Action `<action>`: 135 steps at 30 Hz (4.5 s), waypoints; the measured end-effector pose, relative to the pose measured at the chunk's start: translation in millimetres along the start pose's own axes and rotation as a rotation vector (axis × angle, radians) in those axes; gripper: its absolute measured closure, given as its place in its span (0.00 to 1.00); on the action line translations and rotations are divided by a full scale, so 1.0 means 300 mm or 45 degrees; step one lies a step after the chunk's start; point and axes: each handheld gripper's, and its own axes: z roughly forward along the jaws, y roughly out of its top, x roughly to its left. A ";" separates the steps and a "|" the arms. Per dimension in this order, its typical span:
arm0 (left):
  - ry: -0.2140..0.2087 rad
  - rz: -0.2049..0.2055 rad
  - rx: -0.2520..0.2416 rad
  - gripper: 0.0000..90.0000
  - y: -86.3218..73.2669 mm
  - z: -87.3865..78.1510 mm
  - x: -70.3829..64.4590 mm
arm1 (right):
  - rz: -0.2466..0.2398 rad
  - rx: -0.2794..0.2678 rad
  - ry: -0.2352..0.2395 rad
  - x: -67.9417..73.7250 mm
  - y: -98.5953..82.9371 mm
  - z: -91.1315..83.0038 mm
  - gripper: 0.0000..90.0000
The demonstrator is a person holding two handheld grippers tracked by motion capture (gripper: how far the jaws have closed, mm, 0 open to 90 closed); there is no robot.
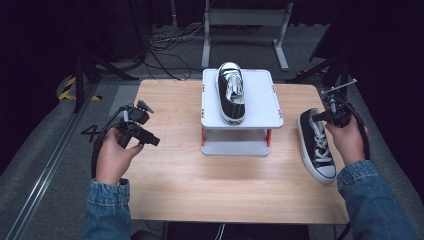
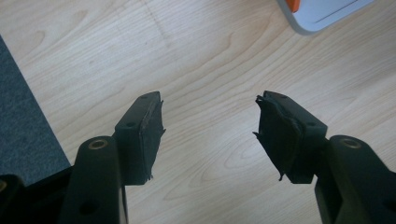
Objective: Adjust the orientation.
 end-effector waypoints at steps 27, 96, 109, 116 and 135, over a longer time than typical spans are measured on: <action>-0.016 0.006 0.004 0.45 0.015 0.016 0.016 | 0.092 0.013 0.136 0.028 0.030 0.164 0.98; -0.067 0.078 0.037 0.45 0.082 0.066 -0.032 | -0.253 0.123 -0.162 0.196 -0.135 0.061 1.00; -0.071 0.079 0.030 0.45 0.090 0.064 -0.047 | -0.506 0.003 0.392 0.494 -0.206 -0.064 0.63; -0.075 0.077 0.033 0.45 0.091 0.069 -0.037 | -0.407 0.232 0.397 0.538 -0.182 0.061 0.88; -0.070 0.128 0.051 0.45 0.116 0.081 -0.059 | -0.281 0.205 0.225 0.283 -0.295 -0.156 0.58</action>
